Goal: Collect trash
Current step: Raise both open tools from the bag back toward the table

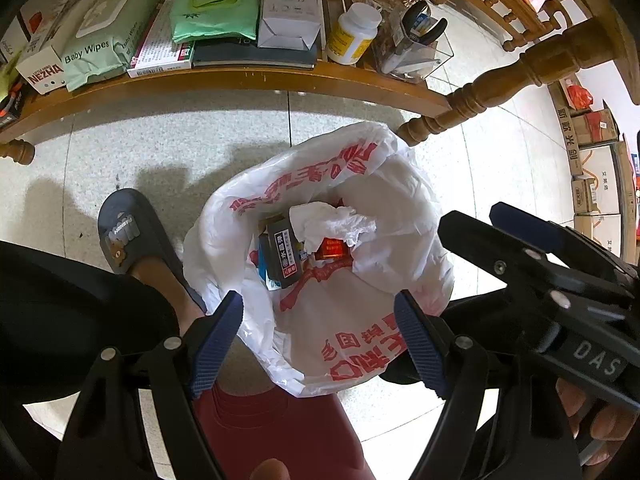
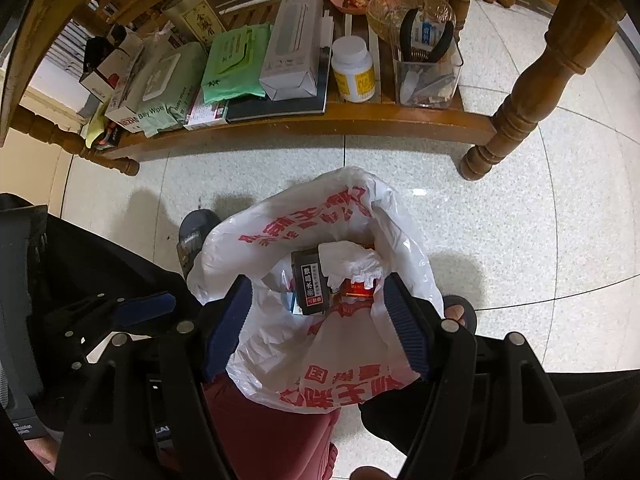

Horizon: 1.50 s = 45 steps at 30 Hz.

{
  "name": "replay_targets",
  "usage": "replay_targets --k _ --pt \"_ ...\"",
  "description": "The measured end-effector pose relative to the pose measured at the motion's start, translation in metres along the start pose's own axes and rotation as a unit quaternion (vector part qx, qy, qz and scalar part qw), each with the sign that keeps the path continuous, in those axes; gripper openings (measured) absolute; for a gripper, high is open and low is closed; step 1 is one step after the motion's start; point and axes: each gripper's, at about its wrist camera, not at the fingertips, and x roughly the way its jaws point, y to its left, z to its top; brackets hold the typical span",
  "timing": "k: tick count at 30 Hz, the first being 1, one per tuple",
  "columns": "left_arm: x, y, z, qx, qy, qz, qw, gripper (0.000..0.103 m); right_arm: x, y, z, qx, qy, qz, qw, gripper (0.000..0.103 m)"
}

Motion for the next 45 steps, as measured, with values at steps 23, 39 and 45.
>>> replay_targets --k 23,39,45 --pt "-0.095 -0.019 -0.011 0.046 -0.138 0.073 0.9867 0.076 -0.112 0.011 -0.017 -0.013 -0.094 0.031 0.995 0.067" --pt "-0.196 -0.018 -0.022 0.039 -0.247 0.103 0.9628 0.084 -0.216 0.028 -0.013 -0.049 -0.163 0.018 0.985 0.076" --pt "-0.242 -0.009 -0.016 0.029 -0.290 0.105 0.9509 0.095 -0.251 0.038 -0.004 -0.055 -0.185 0.016 0.981 0.084"
